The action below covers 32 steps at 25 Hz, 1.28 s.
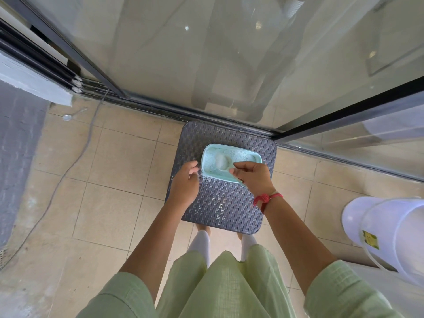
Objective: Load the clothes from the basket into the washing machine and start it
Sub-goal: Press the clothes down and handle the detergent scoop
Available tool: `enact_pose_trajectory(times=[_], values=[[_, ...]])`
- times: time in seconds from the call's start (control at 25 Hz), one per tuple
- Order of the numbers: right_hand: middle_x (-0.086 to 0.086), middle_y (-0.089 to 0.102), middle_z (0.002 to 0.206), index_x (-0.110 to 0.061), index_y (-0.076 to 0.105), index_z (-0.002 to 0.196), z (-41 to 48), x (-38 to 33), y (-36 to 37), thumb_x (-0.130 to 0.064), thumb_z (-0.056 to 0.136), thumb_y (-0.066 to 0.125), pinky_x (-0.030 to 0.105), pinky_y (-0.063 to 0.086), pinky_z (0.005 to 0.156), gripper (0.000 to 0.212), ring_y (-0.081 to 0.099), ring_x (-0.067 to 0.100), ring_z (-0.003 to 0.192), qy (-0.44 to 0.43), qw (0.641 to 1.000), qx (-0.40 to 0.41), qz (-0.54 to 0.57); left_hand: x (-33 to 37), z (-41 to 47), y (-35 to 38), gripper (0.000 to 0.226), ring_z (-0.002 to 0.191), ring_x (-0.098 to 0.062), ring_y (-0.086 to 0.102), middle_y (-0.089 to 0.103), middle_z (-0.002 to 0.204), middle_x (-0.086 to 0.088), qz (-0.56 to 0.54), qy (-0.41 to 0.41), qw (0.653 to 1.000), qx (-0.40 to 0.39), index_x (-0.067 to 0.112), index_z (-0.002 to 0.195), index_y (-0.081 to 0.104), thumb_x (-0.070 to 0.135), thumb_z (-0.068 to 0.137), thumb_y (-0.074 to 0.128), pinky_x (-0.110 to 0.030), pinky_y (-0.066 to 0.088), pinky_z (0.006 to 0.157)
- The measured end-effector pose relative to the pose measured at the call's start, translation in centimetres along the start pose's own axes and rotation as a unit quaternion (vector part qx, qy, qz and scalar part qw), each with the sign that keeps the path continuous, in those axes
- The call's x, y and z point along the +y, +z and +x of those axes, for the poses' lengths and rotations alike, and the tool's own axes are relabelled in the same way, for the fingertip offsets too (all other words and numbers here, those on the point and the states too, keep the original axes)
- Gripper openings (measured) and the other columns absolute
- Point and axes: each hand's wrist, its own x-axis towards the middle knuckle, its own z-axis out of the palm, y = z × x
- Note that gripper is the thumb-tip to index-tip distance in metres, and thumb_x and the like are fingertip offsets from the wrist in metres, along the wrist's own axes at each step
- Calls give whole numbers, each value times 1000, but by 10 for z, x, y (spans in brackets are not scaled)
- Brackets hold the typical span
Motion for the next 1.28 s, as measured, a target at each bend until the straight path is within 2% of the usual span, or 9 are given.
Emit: enact_pose_trajectory(times=[0.12, 0.32, 0.52, 0.6, 0.72, 0.8, 0.96, 1.12, 1.28], values=[[-8, 64, 72, -2, 69, 107, -2, 3, -7, -5, 78, 73, 4, 45, 57, 30, 56, -4, 58, -13, 1000, 6, 19, -2, -7, -5, 36, 126, -20, 47, 51, 137, -3, 7, 0, 1000, 13, 17, 135, 44, 14, 100, 35, -34, 34, 106], [-5, 66, 75, 2, 68, 106, -26, -9, -23, -3, 77, 74, 6, 45, 58, 31, 57, -7, 54, -29, 999, 4, 46, 7, -33, -22, 35, 120, -19, 52, 55, 132, -5, 19, 33, 999, 38, 14, 131, 49, 10, 99, 36, -25, 35, 96], [1, 63, 75, -6, 71, 101, -92, -41, -57, -6, 81, 70, 19, 43, 57, 20, 50, 11, 61, -21, 990, 0, 142, 42, -77, -39, 29, 110, -15, 55, 60, 126, -4, 11, 100, 993, 57, 13, 125, 54, 15, 98, 44, -24, 38, 92], [0, 63, 73, -12, 72, 94, -132, -52, -77, -7, 83, 68, 21, 42, 59, 13, 49, 10, 62, -30, 977, -12, 210, 63, -100, -44, 26, 103, -10, 58, 64, 115, 0, -17, 144, 987, 67, 13, 121, 57, 14, 96, 49, -22, 41, 88], [-6, 64, 70, -10, 70, 94, -197, -58, -116, -7, 85, 64, 17, 43, 60, 10, 55, 4, 62, -39, 945, -20, 323, 99, -138, -43, 21, 86, 5, 62, 65, 91, 12, -79, 204, 972, 82, 17, 111, 60, 9, 92, 55, -11, 45, 79], [-9, 63, 65, -12, 69, 88, -234, -47, -145, -6, 86, 62, 15, 43, 58, 9, 55, 1, 58, -62, 927, -12, 369, 121, -160, -29, 19, 81, 1, 63, 66, 85, 10, -98, 237, 963, 78, 17, 104, 62, 5, 90, 56, -11, 46, 76], [-11, 61, 64, -16, 70, 85, -304, 7, -211, -10, 86, 64, 17, 40, 63, 9, 53, 1, 61, -79, 898, 51, 429, 163, -224, 42, 19, 84, -11, 64, 69, 87, -4, -88, 298, 950, 2, 18, 95, 64, 3, 87, 59, -24, 46, 82], [-6, 58, 71, -15, 73, 86, -390, 99, -292, -11, 84, 66, 18, 38, 63, 9, 50, 4, 65, -80, 869, 129, 471, 178, -322, 162, 22, 77, 0, 64, 67, 84, -6, -55, 366, 921, -117, 19, 93, 62, -1, 91, 53, -12, 47, 77], [1, 60, 79, -13, 76, 89, -471, 181, -364, -15, 75, 72, 16, 36, 57, 14, 48, 6, 66, -101, 818, 235, 516, 173, -406, 280, 25, 74, 2, 64, 66, 83, -7, -17, 407, 871, -276, 19, 91, 61, -1, 94, 47, -11, 49, 76]])
